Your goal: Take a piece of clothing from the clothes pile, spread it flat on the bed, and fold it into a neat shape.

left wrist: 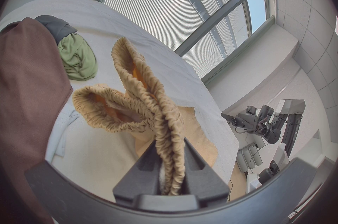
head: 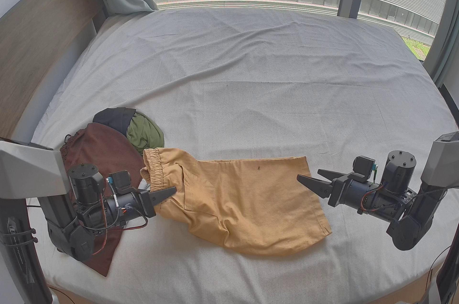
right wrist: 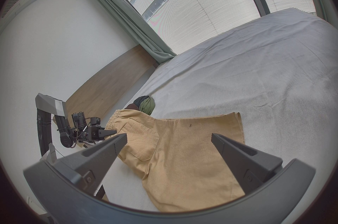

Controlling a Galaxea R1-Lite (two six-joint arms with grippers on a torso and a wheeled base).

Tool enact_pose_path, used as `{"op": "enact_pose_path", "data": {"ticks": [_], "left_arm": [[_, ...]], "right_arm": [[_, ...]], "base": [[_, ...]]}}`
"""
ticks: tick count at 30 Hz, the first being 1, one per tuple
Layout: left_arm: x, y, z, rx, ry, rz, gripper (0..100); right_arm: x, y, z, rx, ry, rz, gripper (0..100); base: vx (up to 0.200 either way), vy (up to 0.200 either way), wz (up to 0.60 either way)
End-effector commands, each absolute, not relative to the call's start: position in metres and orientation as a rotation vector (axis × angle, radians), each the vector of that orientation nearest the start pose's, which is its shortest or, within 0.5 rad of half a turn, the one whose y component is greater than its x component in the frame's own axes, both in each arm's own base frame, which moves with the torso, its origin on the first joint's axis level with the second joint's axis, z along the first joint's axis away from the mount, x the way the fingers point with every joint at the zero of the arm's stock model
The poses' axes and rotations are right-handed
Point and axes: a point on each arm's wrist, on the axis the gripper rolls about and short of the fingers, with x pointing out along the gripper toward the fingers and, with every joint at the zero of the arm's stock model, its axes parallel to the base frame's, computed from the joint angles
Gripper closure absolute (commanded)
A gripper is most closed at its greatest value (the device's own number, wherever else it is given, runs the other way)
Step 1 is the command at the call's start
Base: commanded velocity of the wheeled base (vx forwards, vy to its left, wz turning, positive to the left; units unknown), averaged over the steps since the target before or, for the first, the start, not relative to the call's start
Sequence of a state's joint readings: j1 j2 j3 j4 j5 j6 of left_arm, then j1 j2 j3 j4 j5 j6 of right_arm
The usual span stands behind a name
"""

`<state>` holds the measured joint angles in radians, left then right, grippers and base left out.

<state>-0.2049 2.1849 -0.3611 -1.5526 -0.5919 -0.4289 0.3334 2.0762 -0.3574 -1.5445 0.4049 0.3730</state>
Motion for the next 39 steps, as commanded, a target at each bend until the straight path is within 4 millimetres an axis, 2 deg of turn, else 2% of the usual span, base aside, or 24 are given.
{"op": "enact_pose_path", "data": {"ticks": [1, 29, 39], "left_arm": [[0.294, -0.085, 0.036, -0.459, 0.411, -0.738, 100], [0.297, -0.147, 0.047, -0.504, 0.392, -0.890, 100], [0.300, -0.164, 0.036, -0.505, 0.413, -0.927, 100]], "right_arm": [[0.274, 0.104, 0.062, 0.361, 0.311, 0.695, 0], [0.274, 0.104, 0.065, 0.361, 0.300, 0.697, 0], [0.275, 0.104, 0.065, 0.361, 0.295, 0.695, 0]], "base": [[0.000, 0.000, 0.00], [0.000, 0.000, 0.00], [0.000, 0.000, 0.00]]}}
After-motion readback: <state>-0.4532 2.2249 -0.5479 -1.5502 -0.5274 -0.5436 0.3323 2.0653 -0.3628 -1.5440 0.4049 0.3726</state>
